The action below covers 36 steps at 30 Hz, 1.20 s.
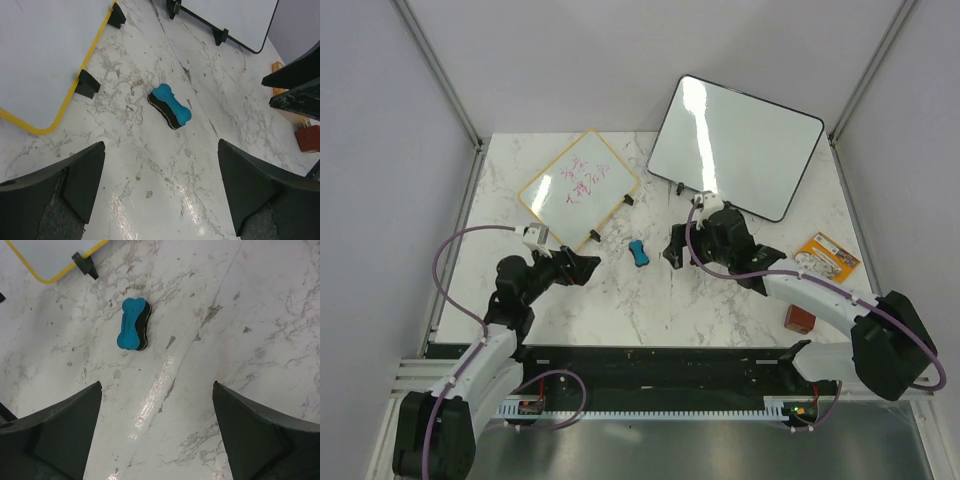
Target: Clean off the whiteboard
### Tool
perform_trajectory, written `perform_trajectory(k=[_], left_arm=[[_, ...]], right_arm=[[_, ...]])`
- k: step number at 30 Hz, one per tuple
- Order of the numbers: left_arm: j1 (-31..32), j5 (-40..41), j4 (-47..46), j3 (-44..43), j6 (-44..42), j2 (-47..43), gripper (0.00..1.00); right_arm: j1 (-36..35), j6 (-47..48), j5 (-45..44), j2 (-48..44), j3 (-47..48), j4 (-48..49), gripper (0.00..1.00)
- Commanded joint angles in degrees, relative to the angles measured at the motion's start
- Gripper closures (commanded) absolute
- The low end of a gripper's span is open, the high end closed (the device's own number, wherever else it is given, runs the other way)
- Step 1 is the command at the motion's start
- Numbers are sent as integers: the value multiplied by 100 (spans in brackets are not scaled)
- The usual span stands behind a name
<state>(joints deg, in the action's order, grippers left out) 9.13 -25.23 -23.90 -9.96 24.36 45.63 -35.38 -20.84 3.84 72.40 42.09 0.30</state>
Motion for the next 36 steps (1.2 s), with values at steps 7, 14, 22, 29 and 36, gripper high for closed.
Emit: perform_trajectory(k=[7,14,22,29,36], left_arm=[[1,-218,228,-322,-133,42,0],[-7,-210,614,-349,-309,-176,1],[1,19,509,64,-247,-862,0],[2,-34,421,38,-239,-687,0],[2,-61,325,-15,-239,-467,0]], right_arm=[[-989,352,-1236,1722,1212,-311,5],[-1006,590,-1096,2937,2242,-495,11],[-1024,520,-972,3614,2909,-574,19],[-1077,371,-1042,3834,3051,-671,32],[-1261,230,-1200,3966,3025,-653,39]])
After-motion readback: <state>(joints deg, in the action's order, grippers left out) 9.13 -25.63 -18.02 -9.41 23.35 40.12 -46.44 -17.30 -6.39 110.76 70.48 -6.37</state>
